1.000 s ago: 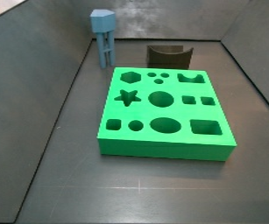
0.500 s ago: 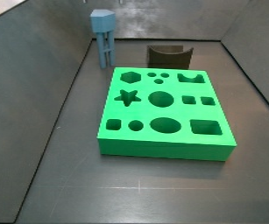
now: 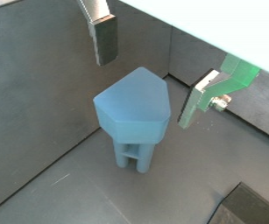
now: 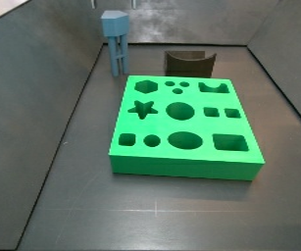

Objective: Pick up the 3 prong object. Move up. Move to above the board. Insert the 3 prong object.
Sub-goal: Pick up the 3 prong object.

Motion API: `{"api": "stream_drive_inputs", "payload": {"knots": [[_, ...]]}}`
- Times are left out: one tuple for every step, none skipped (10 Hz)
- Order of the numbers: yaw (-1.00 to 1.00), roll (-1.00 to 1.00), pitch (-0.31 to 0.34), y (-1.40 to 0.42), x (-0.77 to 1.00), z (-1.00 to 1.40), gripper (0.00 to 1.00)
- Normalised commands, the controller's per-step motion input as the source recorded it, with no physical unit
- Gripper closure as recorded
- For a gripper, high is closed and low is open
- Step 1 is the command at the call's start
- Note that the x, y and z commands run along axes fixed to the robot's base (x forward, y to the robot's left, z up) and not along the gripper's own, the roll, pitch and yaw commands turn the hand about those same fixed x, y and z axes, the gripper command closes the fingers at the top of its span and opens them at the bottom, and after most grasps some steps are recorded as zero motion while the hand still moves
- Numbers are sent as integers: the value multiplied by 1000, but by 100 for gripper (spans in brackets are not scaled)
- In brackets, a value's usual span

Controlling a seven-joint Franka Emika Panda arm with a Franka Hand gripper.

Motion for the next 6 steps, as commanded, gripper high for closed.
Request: {"api": "stream_drive_inputs", "payload": {"knots": [[-20,-86,-174,-3,-49,-271,0],[0,-67,-120,0,-26,-269,0],[0,-117,-114,0,0,-206,0],[0,-116,-123,0,0,-200,0],[-17,-134,-154,0,0,-269,0],[-29,-130,-170,0,0,-334,0]]}}
